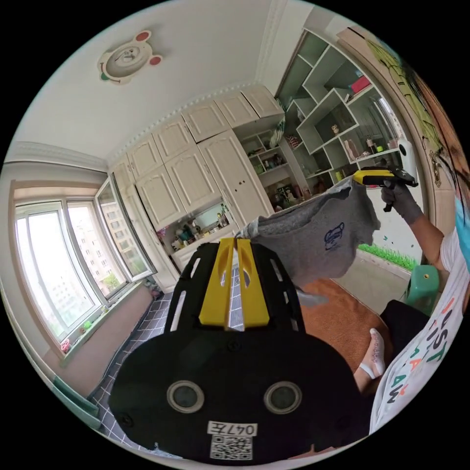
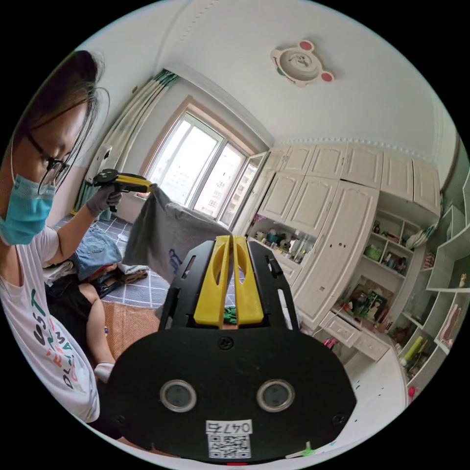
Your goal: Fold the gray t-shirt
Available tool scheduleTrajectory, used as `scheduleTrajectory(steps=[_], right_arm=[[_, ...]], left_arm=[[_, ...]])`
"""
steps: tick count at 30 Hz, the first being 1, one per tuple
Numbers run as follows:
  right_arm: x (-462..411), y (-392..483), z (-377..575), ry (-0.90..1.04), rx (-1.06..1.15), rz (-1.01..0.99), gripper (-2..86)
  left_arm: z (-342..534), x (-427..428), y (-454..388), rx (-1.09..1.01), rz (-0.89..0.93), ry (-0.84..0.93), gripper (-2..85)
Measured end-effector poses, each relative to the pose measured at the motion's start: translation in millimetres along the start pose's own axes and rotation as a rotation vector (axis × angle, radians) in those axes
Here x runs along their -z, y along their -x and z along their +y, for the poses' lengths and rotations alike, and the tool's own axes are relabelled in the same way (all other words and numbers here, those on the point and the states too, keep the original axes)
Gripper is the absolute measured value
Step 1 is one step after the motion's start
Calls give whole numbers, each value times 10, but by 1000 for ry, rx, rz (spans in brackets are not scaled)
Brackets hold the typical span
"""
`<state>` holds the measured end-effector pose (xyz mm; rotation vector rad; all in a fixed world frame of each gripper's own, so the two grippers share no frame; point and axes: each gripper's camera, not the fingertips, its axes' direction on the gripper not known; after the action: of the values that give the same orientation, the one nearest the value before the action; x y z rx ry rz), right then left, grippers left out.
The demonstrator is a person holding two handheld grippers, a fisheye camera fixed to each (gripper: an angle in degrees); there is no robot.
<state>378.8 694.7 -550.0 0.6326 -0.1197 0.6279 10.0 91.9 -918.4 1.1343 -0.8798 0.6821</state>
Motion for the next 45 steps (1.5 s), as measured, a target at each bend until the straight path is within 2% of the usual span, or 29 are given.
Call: scheduleTrajectory(steps=[5,9,12,17,20,23,25,28,31,37,41,45], right_arm=[[-545,-231,-224,127,-46,-53,-8],[-1586,-454,-29,290,-126,-134,-7],[-2111,-492,83,324,-160,-157,-7],[-2117,-196,-1,248,-24,-115,-8],[-2099,71,98,262,75,-179,-8],[-2165,482,430,310,197,-325,-8],[-2294,780,729,384,246,-434,-8],[-2631,1335,1373,561,262,-598,-8],[-2954,1864,2053,705,203,-751,-8],[-3347,2533,2944,874,62,-967,-8],[-3524,2690,3241,904,-14,-1039,-7],[-3764,2555,3379,896,-82,-989,-7]], left_arm=[[-31,-420,519,33,76,119,-9],[296,-1717,756,43,46,322,-9],[536,-2503,808,64,32,418,-10],[616,-2483,517,-32,-15,279,-10],[774,-2328,219,-167,83,193,-10],[1131,-2393,-298,-351,235,252,-10],[1582,-2654,-909,-495,333,400,-9],[2272,-3182,-1793,-605,493,621,-9],[2869,-3692,-2670,-627,685,759,-9],[3288,-4342,-3966,-615,897,861,-9],[3362,-4611,-4503,-645,954,925,-9],[3329,-4962,-4899,-604,957,940,-9]])
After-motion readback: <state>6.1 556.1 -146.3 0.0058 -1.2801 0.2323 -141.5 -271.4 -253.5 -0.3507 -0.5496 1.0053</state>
